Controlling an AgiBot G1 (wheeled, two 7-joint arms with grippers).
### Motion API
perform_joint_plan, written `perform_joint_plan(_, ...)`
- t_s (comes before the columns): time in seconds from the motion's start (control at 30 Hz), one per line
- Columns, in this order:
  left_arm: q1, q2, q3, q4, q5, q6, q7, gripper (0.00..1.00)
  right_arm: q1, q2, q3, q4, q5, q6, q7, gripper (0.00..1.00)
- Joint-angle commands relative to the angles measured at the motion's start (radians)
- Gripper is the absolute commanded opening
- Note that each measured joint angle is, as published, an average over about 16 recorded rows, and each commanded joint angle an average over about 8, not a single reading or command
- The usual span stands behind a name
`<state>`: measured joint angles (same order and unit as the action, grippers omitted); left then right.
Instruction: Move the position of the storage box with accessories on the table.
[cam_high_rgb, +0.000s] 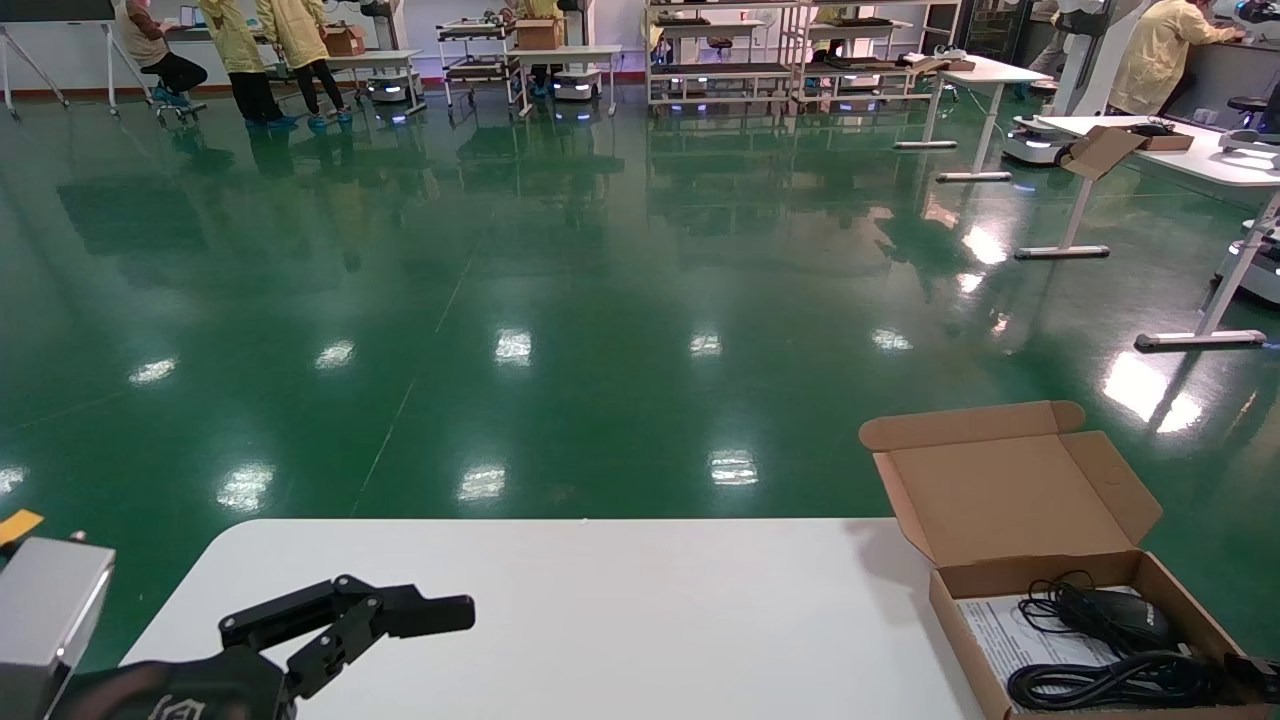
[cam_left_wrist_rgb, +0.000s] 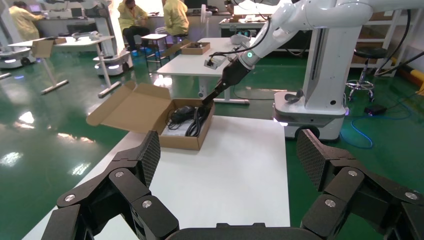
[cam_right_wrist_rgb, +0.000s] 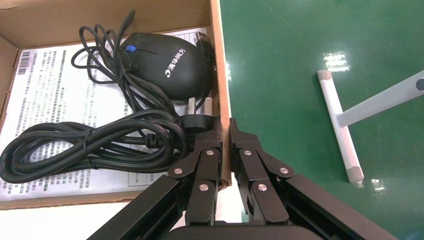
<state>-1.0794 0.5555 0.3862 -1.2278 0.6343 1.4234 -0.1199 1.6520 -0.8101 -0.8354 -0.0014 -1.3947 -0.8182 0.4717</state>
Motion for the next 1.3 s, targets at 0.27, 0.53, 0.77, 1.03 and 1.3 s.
perform_joint_plan(0.27, 0.0, 0.0, 0.0, 0.0, 0.0, 0.0, 0.0, 1.0, -0.008, -0.005, 0.002, 0.003, 0.003, 0.006, -0.005, 0.49)
perform_joint_plan(0.53, 0.0, 0.0, 0.0, 0.0, 0.0, 0.0, 0.0, 1.0, -0.004, -0.01, -0.003, 0.003, -0.004, 0.004, -0.005, 1.0)
perform_joint_plan(0.77, 0.0, 0.0, 0.0, 0.0, 0.0, 0.0, 0.0, 1.0, -0.001, -0.009, -0.008, 0.002, -0.012, 0.02, -0.009, 1.0)
perform_joint_plan(1.03, 0.0, 0.0, 0.0, 0.0, 0.0, 0.0, 0.0, 1.0, -0.002, -0.01, -0.006, 0.004, -0.008, 0.026, -0.012, 1.0)
perform_joint_plan(1.3, 0.0, 0.0, 0.0, 0.0, 0.0, 0.0, 0.0, 1.0, 0.016, -0.004, 0.002, 0.01, 0.003, 0.01, -0.01, 1.0)
